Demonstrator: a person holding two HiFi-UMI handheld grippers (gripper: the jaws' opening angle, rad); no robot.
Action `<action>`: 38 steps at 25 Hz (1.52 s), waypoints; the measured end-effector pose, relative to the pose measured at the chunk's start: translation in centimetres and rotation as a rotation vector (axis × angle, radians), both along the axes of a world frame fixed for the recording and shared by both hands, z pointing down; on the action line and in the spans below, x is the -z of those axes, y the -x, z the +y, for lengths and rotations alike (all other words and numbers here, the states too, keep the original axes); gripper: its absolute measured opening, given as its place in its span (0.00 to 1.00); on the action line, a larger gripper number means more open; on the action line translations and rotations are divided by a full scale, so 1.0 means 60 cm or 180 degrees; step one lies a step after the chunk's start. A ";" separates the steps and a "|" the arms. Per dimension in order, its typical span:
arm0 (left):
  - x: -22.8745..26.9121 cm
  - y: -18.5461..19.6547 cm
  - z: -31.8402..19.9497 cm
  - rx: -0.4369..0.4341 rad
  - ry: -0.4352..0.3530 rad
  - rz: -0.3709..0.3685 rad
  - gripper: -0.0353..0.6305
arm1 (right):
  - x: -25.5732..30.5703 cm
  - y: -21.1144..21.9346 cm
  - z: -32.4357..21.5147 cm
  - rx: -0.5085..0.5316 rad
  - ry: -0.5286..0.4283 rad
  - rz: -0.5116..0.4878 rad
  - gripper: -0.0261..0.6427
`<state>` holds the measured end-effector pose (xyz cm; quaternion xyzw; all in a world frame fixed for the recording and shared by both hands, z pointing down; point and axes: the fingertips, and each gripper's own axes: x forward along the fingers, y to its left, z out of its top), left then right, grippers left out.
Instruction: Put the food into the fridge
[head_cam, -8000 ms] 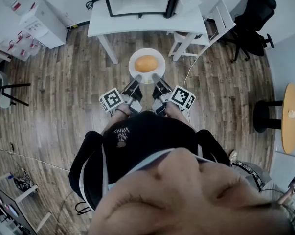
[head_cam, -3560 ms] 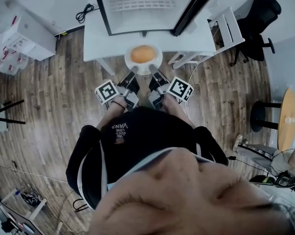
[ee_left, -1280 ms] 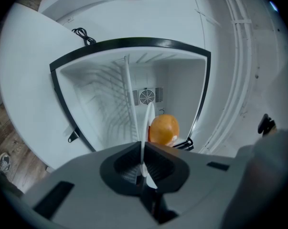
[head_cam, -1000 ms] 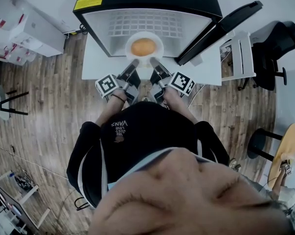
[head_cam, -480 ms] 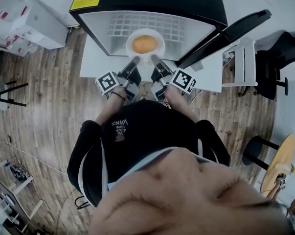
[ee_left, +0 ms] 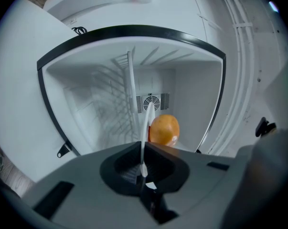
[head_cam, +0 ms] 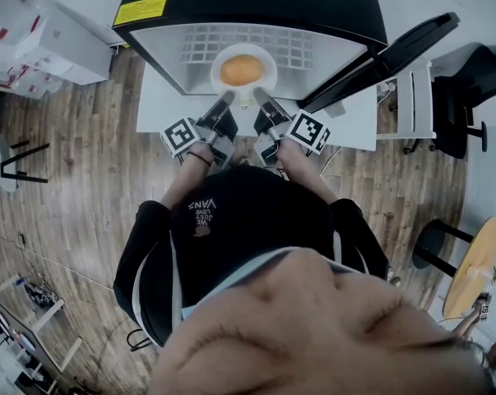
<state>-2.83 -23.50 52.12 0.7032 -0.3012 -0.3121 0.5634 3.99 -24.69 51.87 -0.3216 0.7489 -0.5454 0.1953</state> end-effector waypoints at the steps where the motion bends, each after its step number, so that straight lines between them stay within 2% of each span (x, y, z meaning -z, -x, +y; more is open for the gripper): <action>1: 0.001 0.002 -0.002 -0.0019 0.0004 -0.0001 0.09 | 0.001 0.002 -0.001 -0.0017 0.0006 0.0000 0.07; 16: 0.019 0.003 -0.044 -0.0270 0.0028 0.0029 0.09 | 0.017 0.001 -0.035 -0.0275 0.0059 0.0006 0.07; 38: 0.013 0.004 -0.077 -0.0328 0.0167 0.0176 0.09 | 0.009 -0.001 -0.067 -0.0397 0.0188 -0.0042 0.07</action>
